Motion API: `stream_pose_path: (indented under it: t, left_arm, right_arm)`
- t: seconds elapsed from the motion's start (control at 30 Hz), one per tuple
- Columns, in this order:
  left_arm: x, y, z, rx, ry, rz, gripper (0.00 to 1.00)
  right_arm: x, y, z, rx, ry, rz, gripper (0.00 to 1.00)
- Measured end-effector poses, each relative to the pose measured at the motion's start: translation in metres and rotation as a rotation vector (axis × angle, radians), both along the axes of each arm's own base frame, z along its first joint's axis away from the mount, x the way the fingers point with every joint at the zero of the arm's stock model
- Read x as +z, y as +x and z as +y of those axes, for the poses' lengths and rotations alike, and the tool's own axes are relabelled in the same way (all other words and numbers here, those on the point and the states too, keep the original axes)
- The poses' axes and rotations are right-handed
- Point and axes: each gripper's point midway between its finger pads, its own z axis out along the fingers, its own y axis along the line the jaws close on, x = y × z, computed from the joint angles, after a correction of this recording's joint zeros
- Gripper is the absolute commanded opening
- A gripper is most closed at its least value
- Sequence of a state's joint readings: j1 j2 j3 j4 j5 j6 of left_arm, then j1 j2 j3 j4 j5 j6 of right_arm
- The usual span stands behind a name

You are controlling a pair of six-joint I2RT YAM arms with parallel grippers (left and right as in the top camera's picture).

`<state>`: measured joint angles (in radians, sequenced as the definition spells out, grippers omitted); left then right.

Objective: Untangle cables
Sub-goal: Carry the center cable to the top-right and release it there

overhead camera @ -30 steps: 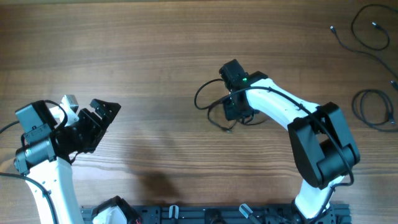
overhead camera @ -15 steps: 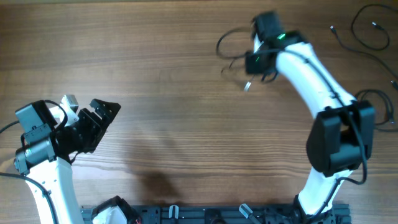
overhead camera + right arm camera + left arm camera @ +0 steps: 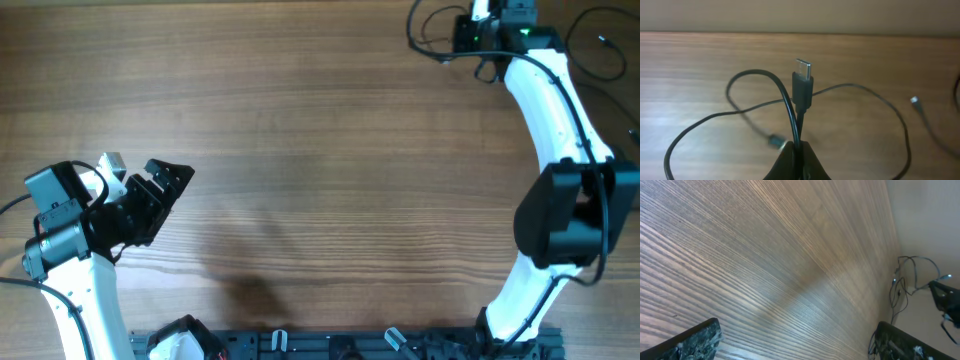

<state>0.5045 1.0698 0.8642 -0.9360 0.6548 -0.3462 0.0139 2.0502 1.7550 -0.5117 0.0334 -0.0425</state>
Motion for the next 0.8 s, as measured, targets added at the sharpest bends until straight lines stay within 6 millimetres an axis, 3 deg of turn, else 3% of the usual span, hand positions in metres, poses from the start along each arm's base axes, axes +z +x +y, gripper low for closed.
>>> stream_pose_path:
  t: [0.1,0.13,0.17,0.2,0.23,0.37,0.57,0.67,0.8]
  left_arm:
    - [0.000,0.000,0.000,0.000,0.000,0.000,1.00]
    - [0.000,0.000,0.000,0.000,0.000,0.000,1.00]
    - [0.000,0.000,0.000,0.000,0.000,0.000,1.00]
    - [0.000,0.000,0.000,0.000,0.000,0.000,1.00]
    - [0.000,0.000,0.000,0.000,0.000,0.000,1.00]
    - [0.000,0.000,0.000,0.000,0.000,0.000,1.00]
    - [0.000,0.000,0.000,0.000,0.000,0.000,1.00]
    - [0.000,0.000,0.000,0.000,0.000,0.000,1.00]
    - [0.000,0.000,0.000,0.000,0.000,0.000,1.00]
  right_arm:
    - [-0.033,0.006,-0.004,0.032,-0.031,0.047,0.05]
    - [-0.046,0.006,-0.004,0.049,-0.042,0.071,0.13]
    - [-0.058,0.006,-0.003,0.062,-0.052,0.092,0.28]
    - [-0.071,0.005,-0.003,0.077,-0.061,0.116,0.82]
    - [-0.080,0.004,-0.002,0.086,-0.066,0.133,1.00]
    - [-0.109,-0.005,-0.002,0.102,-0.073,0.215,1.00]
    - [-0.108,-0.019,-0.006,0.064,-0.071,0.268,1.00]
    - [-0.073,-0.026,-0.008,0.022,-0.050,0.237,0.99]
    - [0.024,-0.054,-0.008,-0.044,0.001,0.125,1.00]
